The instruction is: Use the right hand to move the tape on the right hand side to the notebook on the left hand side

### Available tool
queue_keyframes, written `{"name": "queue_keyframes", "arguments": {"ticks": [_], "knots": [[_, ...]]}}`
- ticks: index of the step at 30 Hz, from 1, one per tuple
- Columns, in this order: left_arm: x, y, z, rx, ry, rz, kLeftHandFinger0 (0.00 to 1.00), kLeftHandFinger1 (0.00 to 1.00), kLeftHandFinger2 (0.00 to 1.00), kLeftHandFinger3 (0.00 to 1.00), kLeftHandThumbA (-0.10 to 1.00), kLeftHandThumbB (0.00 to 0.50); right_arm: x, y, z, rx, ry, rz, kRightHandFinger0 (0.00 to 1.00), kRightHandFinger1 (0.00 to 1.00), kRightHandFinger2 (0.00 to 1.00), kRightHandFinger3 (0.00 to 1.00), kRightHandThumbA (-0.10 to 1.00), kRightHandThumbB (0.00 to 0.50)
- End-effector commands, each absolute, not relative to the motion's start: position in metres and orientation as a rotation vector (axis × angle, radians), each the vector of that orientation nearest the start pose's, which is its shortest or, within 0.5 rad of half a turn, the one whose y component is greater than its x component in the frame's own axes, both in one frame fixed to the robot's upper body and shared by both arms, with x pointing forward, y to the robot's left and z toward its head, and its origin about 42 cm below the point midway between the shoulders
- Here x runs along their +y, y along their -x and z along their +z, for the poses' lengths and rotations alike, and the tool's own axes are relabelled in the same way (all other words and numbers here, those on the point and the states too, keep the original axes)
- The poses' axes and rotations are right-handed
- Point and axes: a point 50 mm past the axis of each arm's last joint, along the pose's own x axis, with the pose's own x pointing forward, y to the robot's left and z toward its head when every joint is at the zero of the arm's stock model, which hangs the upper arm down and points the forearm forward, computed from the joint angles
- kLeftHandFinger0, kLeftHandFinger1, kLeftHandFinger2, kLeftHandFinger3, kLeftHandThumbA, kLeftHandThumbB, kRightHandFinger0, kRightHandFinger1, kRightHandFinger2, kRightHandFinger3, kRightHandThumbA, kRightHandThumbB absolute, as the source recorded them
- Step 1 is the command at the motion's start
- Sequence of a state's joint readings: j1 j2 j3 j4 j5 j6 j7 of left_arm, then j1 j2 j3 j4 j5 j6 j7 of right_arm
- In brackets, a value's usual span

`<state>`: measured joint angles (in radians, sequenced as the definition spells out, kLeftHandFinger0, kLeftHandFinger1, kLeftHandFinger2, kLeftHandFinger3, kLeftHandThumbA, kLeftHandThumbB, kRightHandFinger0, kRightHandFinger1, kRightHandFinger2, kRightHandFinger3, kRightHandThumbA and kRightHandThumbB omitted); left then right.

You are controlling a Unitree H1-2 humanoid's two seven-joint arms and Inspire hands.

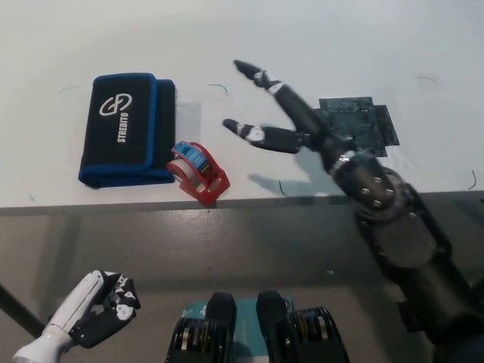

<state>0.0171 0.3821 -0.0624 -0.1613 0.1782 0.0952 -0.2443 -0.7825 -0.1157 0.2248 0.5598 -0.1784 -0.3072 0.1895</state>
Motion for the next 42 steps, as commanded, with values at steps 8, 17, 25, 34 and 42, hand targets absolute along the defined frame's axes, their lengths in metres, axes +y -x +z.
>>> {"name": "queue_keyframes", "arguments": {"ticks": [8,17,25,34,42], "knots": [[0.306,-0.284,0.155,-0.033,-0.589,-0.274,0.24,0.22,0.29,0.46,0.13,0.053,-0.182,-0.395,0.302,-0.718,0.471,0.513,1.00,1.00,1.00,1.00,0.73,0.391],[0.306,-0.290,0.160,-0.065,-0.621,-0.272,0.22,0.20,0.28,0.44,0.06,0.034,-0.229,-0.341,0.258,-0.613,0.458,0.443,1.00,1.00,1.00,1.00,0.72,0.373],[0.304,-0.288,0.154,-0.045,-0.597,-0.276,0.22,0.20,0.28,0.43,0.08,0.042,-0.261,-0.311,0.212,-0.474,0.431,0.409,1.00,1.00,1.00,1.00,0.72,0.345],[0.302,-0.283,0.147,-0.019,-0.558,-0.267,0.18,0.17,0.25,0.43,0.09,0.051,-0.267,-0.291,0.180,-0.375,0.420,0.433,1.00,1.00,1.00,1.00,0.71,0.300],[0.303,-0.279,0.144,-0.028,-0.577,-0.266,0.18,0.17,0.25,0.43,0.10,0.043,-0.260,-0.296,0.161,-0.325,0.419,0.463,1.00,1.00,1.00,1.00,0.72,0.289]]}}
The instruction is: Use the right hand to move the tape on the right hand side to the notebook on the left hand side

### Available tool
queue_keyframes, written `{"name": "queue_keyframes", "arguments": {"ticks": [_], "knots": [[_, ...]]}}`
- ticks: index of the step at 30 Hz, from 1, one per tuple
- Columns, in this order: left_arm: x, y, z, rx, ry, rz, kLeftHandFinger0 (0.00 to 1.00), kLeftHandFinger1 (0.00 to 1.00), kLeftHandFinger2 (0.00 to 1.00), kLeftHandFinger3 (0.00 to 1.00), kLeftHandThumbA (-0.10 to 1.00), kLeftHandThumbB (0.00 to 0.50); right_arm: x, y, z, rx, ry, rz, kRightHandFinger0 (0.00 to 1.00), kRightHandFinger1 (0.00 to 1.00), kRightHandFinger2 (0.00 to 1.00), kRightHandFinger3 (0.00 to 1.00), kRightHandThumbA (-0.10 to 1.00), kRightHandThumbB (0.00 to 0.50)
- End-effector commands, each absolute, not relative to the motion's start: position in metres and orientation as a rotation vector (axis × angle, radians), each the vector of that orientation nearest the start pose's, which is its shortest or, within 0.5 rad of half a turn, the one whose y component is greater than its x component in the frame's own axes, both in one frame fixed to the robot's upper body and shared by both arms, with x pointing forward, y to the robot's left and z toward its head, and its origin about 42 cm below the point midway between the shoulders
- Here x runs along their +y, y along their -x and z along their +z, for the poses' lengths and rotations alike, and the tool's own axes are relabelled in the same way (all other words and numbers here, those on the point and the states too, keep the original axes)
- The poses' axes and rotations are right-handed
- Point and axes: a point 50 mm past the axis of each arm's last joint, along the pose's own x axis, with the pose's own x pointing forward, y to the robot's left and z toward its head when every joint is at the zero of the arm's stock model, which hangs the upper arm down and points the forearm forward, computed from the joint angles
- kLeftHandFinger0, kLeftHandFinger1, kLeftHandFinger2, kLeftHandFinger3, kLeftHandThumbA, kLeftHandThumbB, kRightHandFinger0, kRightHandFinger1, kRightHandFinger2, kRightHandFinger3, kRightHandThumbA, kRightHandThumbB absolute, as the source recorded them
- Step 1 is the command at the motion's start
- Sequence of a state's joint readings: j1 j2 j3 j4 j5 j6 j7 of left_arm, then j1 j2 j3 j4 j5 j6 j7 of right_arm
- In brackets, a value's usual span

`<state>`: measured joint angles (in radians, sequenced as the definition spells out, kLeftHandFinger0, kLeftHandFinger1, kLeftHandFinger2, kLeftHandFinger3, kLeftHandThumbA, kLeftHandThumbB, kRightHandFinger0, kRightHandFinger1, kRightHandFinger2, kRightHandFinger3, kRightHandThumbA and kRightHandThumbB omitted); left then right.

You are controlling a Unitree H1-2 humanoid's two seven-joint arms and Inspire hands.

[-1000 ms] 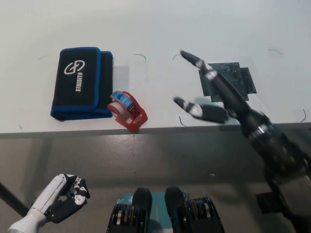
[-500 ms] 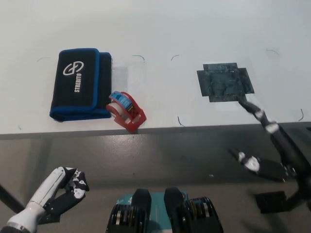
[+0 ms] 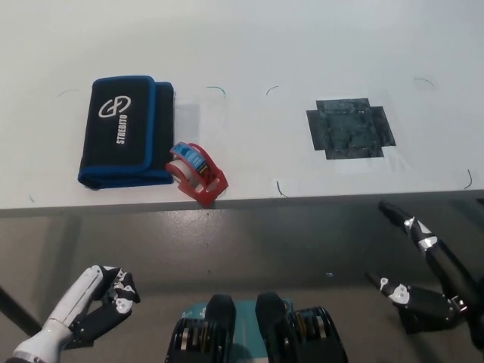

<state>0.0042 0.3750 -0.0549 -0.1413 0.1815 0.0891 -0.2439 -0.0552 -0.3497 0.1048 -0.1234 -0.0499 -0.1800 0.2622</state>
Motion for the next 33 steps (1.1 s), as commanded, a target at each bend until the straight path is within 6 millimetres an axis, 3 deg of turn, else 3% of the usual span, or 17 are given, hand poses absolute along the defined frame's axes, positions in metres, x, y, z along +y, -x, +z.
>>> {"name": "queue_keyframes", "arguments": {"ticks": [1,6,15,19,26,33], "knots": [[0.303,-0.279,0.144,-0.032,-0.582,-0.267,0.18,0.17,0.25,0.42,0.10,0.044,-0.260,-0.297,0.159,-0.320,0.421,0.466,1.00,1.00,1.00,1.00,0.72,0.291],[0.304,-0.280,0.144,-0.036,-0.582,-0.268,0.19,0.17,0.25,0.42,0.08,0.046,-0.258,-0.300,0.155,-0.319,0.437,0.477,1.00,1.00,1.00,1.00,0.69,0.267],[0.303,-0.280,0.142,-0.034,-0.559,-0.269,0.17,0.15,0.23,0.40,0.03,0.049,-0.259,-0.304,0.151,-0.293,0.446,0.479,1.00,1.00,1.00,1.00,0.70,0.280],[0.302,-0.280,0.143,-0.021,-0.565,-0.268,0.18,0.16,0.24,0.42,0.08,0.048,-0.259,-0.305,0.152,-0.296,0.461,0.477,1.00,1.00,1.00,1.00,0.69,0.262],[0.302,-0.278,0.141,-0.008,-0.579,-0.268,0.19,0.17,0.26,0.43,0.10,0.048,-0.260,-0.305,0.150,-0.276,0.464,0.470,1.00,1.00,1.00,1.00,0.71,0.277],[0.302,-0.276,0.139,-0.004,-0.562,-0.271,0.20,0.18,0.27,0.44,0.06,0.045,-0.261,-0.304,0.148,-0.280,0.457,0.473,1.00,1.00,1.00,1.00,0.69,0.259]]}}
